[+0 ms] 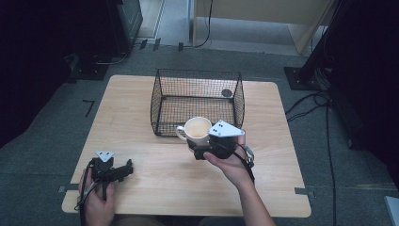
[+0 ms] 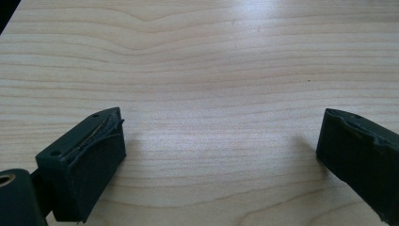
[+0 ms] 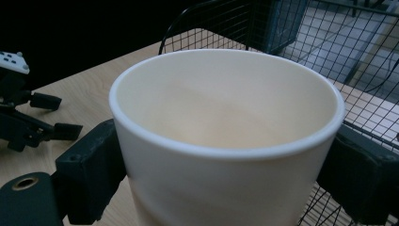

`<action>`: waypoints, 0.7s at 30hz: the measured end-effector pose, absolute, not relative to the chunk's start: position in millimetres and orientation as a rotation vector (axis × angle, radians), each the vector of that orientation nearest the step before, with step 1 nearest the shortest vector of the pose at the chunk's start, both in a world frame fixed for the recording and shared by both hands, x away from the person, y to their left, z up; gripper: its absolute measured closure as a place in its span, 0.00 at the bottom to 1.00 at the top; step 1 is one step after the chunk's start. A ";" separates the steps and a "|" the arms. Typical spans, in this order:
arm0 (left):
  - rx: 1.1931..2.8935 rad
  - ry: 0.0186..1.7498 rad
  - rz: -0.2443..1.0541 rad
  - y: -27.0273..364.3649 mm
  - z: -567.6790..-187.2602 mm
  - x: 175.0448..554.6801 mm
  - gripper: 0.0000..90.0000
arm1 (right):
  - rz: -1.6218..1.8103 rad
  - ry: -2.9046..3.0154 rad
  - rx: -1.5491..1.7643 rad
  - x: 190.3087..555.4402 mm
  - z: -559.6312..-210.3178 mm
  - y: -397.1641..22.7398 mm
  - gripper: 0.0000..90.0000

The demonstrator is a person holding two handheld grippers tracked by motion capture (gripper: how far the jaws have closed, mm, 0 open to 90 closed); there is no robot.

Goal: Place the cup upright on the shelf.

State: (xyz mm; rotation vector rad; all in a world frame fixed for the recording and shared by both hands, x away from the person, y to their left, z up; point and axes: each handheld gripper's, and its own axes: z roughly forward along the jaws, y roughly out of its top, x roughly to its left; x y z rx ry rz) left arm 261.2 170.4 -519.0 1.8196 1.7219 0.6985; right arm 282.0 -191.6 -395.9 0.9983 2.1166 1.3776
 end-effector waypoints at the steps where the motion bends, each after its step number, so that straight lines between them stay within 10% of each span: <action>1: 1.820 1.721 0.698 170.3 -518.9 261.2 0.02 | 1.379 2.113 0.998 283.6 -394.2 -191.4 0.10; 21: 1.820 1.720 0.698 170.2 -519.0 261.2 0.02 | 1.371 2.087 1.005 331.7 -369.8 -188.6 0.10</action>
